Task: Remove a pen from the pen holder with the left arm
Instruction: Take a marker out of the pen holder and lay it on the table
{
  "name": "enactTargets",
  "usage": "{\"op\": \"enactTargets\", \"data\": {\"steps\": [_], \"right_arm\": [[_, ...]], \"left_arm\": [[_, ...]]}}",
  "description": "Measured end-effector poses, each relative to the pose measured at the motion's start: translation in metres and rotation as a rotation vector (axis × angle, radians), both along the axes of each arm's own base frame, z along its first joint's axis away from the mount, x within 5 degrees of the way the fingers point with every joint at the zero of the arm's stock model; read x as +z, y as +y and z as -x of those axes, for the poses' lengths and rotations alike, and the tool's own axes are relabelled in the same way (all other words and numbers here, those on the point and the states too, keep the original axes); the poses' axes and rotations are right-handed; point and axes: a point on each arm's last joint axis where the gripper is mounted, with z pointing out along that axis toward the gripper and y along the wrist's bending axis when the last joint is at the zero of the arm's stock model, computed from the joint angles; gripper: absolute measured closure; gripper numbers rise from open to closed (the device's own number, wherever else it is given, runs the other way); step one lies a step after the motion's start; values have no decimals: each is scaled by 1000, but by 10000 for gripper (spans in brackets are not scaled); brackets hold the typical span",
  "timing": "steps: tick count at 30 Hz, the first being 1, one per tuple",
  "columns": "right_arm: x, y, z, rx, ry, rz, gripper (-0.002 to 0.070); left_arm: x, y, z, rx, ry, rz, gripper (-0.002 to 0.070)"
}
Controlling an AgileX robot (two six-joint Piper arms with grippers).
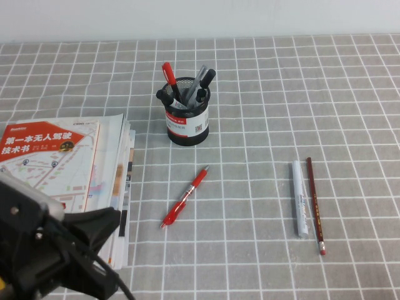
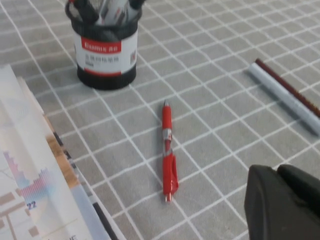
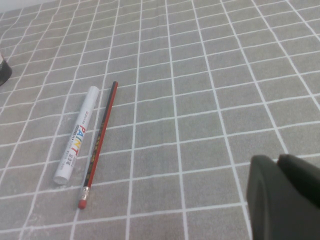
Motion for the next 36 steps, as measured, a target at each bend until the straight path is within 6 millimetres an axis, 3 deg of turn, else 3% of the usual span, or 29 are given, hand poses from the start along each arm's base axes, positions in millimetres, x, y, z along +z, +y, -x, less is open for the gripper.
{"op": "enactTargets", "data": {"steps": [11,16,20,27,36], "right_arm": [[0,0,0,0,0,0,689],[0,0,0,0,0,0,689],[0,0,0,0,0,0,689],[0,0,0,0,0,0,689],[0,0,0,0,0,0,689]], "left_arm": [[-21,-2,-4,-38,50,-136,675],[-19,10,11,-51,-32,-140,675],[-30,23,22,-22,-67,-142,675],[-56,50,39,106,-106,-161,675],[-59,73,54,294,-274,-172,675]]}}
